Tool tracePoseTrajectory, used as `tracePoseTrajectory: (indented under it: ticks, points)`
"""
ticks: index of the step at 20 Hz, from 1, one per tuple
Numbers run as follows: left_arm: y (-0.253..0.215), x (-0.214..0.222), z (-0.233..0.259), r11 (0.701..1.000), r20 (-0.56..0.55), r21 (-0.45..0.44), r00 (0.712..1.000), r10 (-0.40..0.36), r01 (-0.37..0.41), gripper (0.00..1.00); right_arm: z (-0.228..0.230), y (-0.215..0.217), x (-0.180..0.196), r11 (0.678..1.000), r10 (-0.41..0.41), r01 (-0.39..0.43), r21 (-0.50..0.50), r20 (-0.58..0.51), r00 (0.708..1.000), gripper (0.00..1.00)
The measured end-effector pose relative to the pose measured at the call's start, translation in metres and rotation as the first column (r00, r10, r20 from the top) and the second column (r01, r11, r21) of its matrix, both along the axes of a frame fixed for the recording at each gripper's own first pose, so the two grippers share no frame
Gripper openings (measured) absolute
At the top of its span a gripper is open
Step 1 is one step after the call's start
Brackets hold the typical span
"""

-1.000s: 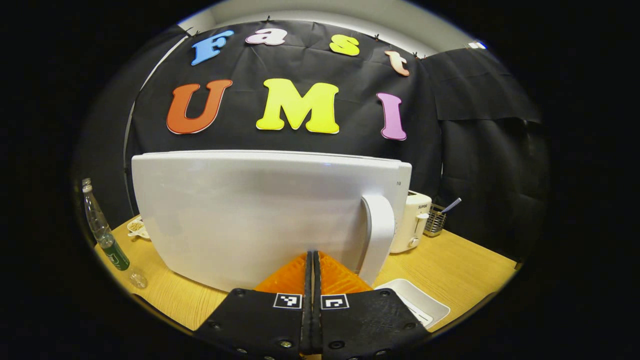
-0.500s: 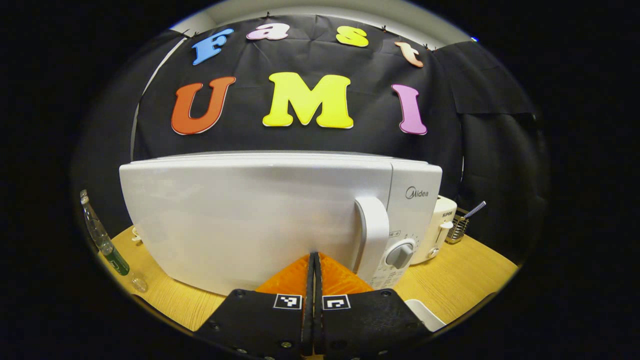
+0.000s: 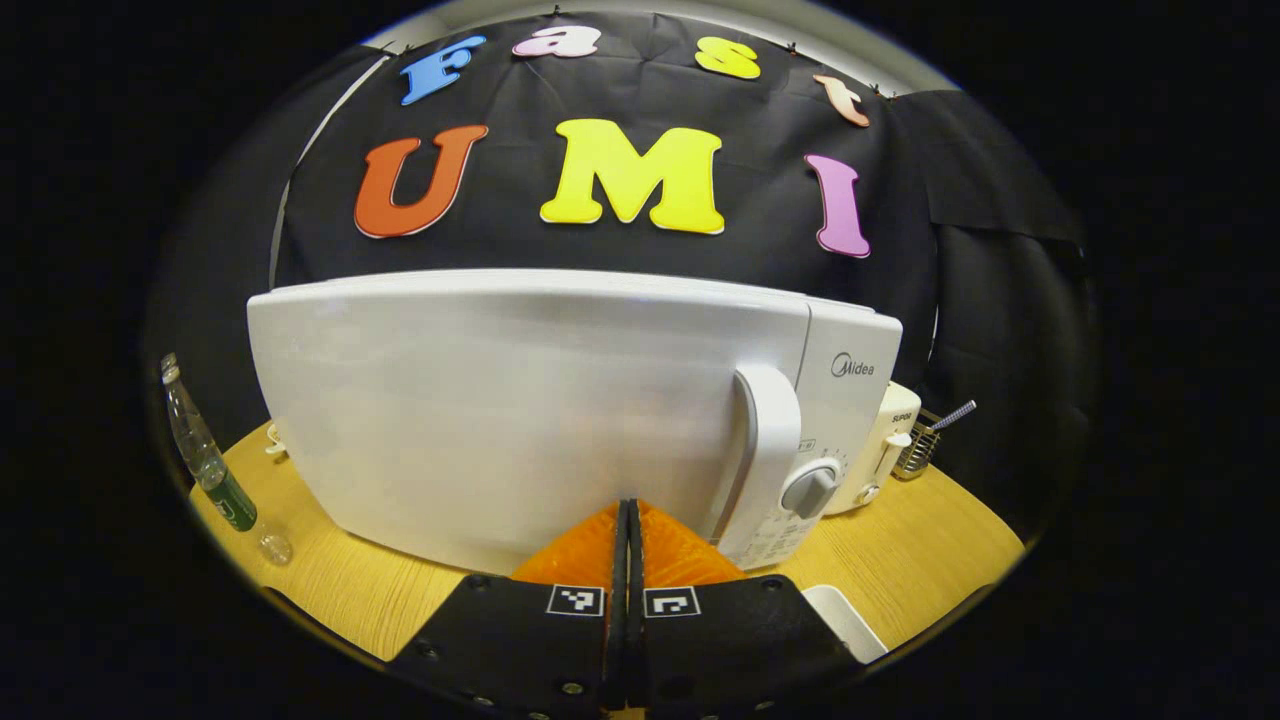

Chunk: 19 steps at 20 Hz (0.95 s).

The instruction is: Open the microwave oven with the left hand, put the food in, and close the microwave oven.

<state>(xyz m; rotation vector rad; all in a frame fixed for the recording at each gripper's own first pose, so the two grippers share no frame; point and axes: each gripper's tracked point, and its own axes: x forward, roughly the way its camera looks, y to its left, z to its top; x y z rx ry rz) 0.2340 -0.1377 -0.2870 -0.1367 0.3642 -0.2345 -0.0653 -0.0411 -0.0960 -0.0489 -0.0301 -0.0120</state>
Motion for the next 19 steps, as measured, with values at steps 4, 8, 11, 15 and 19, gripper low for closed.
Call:
tracePoseTrajectory:
  ticks: [4, 8, 11, 15, 19]
  points:
    - [0.026, -0.040, 0.045, 0.998, 0.053, 0.025, 0.997, 0.048, -0.050, 0.28, 0.002, 0.006, -0.005, 1.000, -0.002, 0.003, 0.014, -0.019, 1.000, 0.99]
    - [0.047, -0.090, 0.094, 0.996, 0.086, 0.070, 0.995, 0.055, -0.061, 0.93, 0.010, 0.015, -0.010, 1.000, 0.007, -0.007, 0.017, -0.015, 1.000, 0.99]
    - [0.063, -0.125, 0.136, 0.993, 0.137, 0.089, 0.988, 0.067, -0.080, 0.93, 0.019, 0.022, -0.016, 1.000, 0.011, -0.011, 0.007, -0.002, 1.000, 0.88]
    - [0.082, -0.172, 0.190, 0.995, 0.223, 0.041, 0.972, 0.077, -0.088, 0.93, 0.030, 0.029, -0.014, 1.000, 0.001, -0.001, -0.013, -0.001, 1.000, 0.99]
    - [0.102, -0.214, 0.227, 0.995, 0.268, 0.043, 0.961, 0.072, -0.087, 0.93, 0.038, 0.033, -0.013, 0.999, 0.015, -0.015, 0.036, -0.022, 1.000, 0.89]
